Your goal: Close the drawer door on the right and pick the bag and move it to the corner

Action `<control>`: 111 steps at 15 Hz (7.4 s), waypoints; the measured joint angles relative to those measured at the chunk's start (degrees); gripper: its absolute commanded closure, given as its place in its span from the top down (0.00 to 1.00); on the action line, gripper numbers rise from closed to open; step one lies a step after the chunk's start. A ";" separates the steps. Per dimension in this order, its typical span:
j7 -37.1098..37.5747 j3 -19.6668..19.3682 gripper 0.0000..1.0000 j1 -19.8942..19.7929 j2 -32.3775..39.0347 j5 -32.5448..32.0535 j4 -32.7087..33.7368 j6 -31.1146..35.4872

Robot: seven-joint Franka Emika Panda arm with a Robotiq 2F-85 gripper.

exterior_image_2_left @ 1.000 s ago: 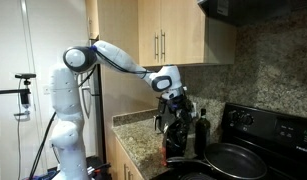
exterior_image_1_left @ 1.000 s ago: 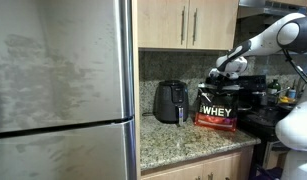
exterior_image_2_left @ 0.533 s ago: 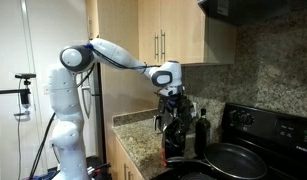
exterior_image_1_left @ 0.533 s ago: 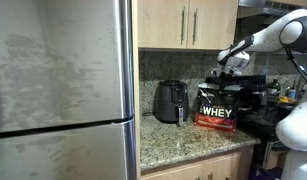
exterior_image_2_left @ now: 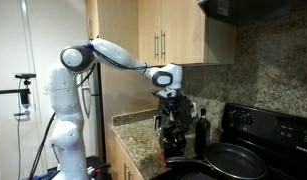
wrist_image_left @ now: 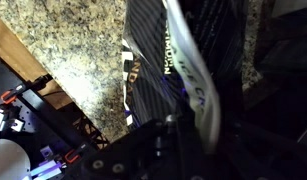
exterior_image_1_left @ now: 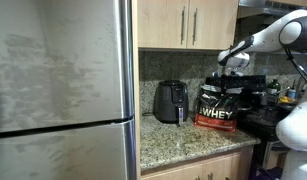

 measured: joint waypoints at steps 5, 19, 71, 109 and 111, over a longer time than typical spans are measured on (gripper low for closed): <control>-0.63 -0.37 0.00 0.04 -3.45 -0.21 -0.09 -0.94; -15.19 -2.63 0.00 -0.26 -20.22 0.00 -3.52 -19.99; 39.35 -13.25 0.00 48.27 19.61 28.51 22.16 8.68; 39.44 -65.20 1.00 87.29 17.97 16.37 18.13 16.48; 39.44 -71.32 1.00 94.79 13.17 13.45 18.03 9.21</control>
